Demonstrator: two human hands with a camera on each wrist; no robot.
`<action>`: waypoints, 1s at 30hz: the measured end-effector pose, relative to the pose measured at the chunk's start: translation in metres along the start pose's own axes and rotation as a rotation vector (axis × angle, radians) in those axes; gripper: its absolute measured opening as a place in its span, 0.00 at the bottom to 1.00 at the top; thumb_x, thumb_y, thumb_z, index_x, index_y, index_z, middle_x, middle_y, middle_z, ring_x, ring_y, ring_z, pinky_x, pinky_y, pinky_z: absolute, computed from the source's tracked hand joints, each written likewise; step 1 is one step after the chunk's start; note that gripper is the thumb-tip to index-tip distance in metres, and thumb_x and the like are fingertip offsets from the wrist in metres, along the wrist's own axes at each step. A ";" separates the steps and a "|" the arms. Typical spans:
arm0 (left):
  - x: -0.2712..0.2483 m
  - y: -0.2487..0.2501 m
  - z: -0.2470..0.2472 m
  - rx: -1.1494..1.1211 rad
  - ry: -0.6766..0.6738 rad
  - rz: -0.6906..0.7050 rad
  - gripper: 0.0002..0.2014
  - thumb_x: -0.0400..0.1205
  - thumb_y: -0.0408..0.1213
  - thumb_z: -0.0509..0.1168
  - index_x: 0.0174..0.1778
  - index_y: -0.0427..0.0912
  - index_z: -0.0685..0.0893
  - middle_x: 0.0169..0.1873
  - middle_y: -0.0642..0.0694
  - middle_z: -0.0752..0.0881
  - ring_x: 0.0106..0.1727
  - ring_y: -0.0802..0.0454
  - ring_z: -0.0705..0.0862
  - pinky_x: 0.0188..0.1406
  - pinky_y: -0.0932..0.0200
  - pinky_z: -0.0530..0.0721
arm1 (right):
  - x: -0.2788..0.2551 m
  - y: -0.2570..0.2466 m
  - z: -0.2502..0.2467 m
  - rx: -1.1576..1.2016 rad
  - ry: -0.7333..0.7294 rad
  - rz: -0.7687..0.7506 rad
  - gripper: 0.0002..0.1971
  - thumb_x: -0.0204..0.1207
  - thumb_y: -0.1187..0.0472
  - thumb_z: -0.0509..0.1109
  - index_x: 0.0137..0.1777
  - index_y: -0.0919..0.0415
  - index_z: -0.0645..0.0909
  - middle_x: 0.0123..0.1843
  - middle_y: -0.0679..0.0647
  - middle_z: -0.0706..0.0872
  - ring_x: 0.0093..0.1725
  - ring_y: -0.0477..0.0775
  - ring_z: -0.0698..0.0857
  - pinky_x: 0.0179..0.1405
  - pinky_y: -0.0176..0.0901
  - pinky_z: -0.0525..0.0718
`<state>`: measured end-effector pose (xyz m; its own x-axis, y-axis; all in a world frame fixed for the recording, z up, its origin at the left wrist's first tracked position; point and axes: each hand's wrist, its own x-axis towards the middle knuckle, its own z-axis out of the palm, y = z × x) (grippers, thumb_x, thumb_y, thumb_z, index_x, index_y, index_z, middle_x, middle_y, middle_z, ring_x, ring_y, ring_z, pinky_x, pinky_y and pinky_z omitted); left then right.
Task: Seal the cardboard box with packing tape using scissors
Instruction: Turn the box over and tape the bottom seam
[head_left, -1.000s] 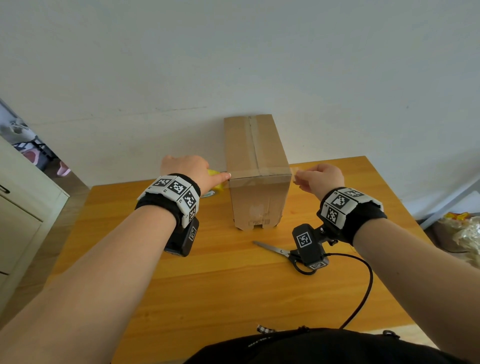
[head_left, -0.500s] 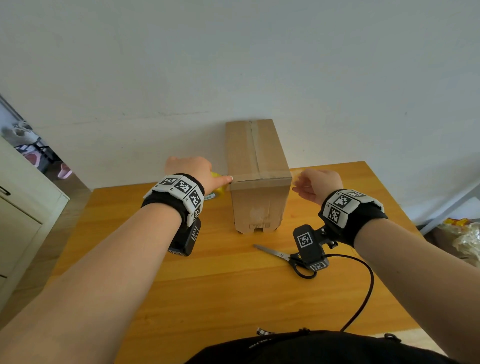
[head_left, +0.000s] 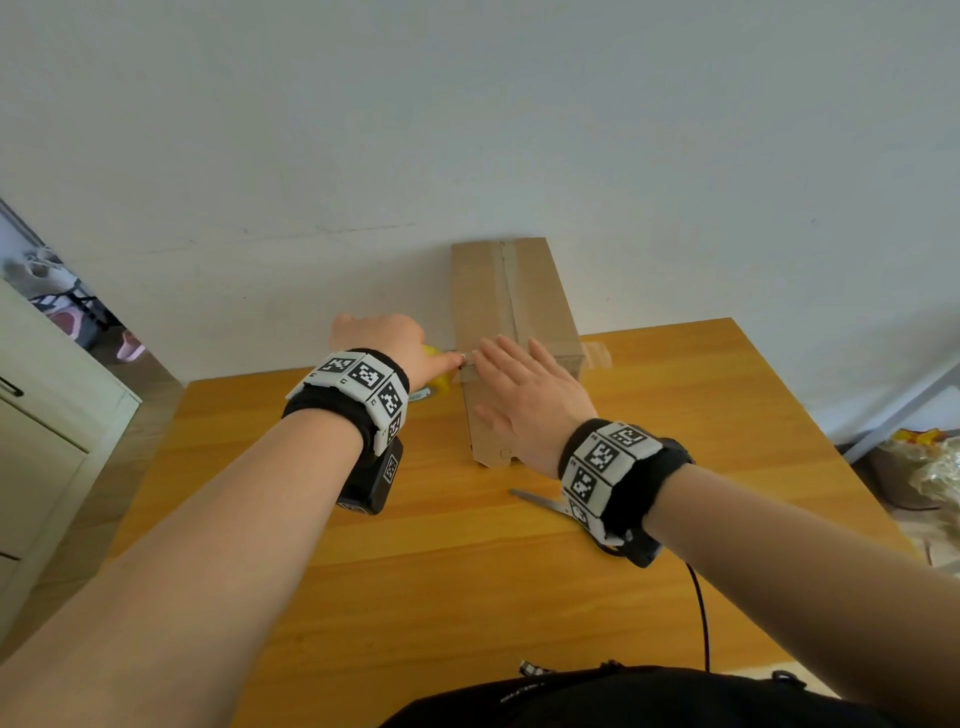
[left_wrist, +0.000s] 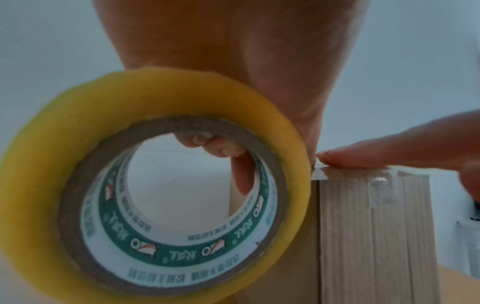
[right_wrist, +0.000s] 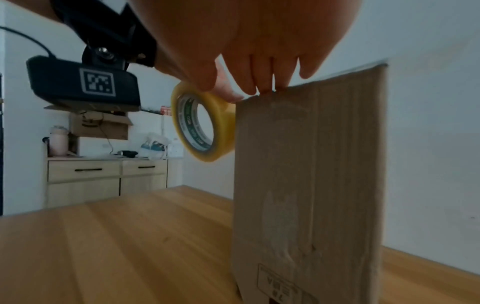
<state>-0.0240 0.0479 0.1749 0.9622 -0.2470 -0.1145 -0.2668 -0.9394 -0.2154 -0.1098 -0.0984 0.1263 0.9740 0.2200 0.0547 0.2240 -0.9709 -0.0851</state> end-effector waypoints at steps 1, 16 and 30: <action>0.001 0.000 0.001 0.003 -0.003 0.000 0.35 0.75 0.73 0.46 0.32 0.46 0.83 0.27 0.51 0.82 0.33 0.51 0.78 0.49 0.51 0.69 | -0.001 -0.001 0.003 -0.013 -0.003 -0.010 0.31 0.84 0.45 0.45 0.82 0.56 0.43 0.84 0.50 0.45 0.83 0.49 0.42 0.80 0.46 0.35; 0.001 0.001 0.002 -0.029 0.002 -0.008 0.34 0.75 0.73 0.45 0.33 0.46 0.81 0.26 0.51 0.78 0.30 0.52 0.74 0.52 0.49 0.70 | -0.015 0.031 0.010 0.059 0.067 0.151 0.32 0.83 0.43 0.43 0.82 0.57 0.43 0.84 0.51 0.45 0.83 0.47 0.43 0.80 0.40 0.39; 0.003 0.001 0.001 -0.042 0.045 0.033 0.31 0.76 0.71 0.49 0.49 0.52 0.86 0.24 0.55 0.74 0.37 0.51 0.78 0.48 0.51 0.68 | -0.024 0.066 0.005 0.405 0.315 0.417 0.25 0.84 0.51 0.54 0.79 0.58 0.62 0.81 0.52 0.63 0.81 0.50 0.59 0.79 0.45 0.58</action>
<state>-0.0217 0.0461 0.1732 0.9548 -0.2871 -0.0773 -0.2964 -0.9397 -0.1708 -0.1179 -0.1674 0.1145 0.9390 -0.2649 0.2194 -0.1148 -0.8427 -0.5260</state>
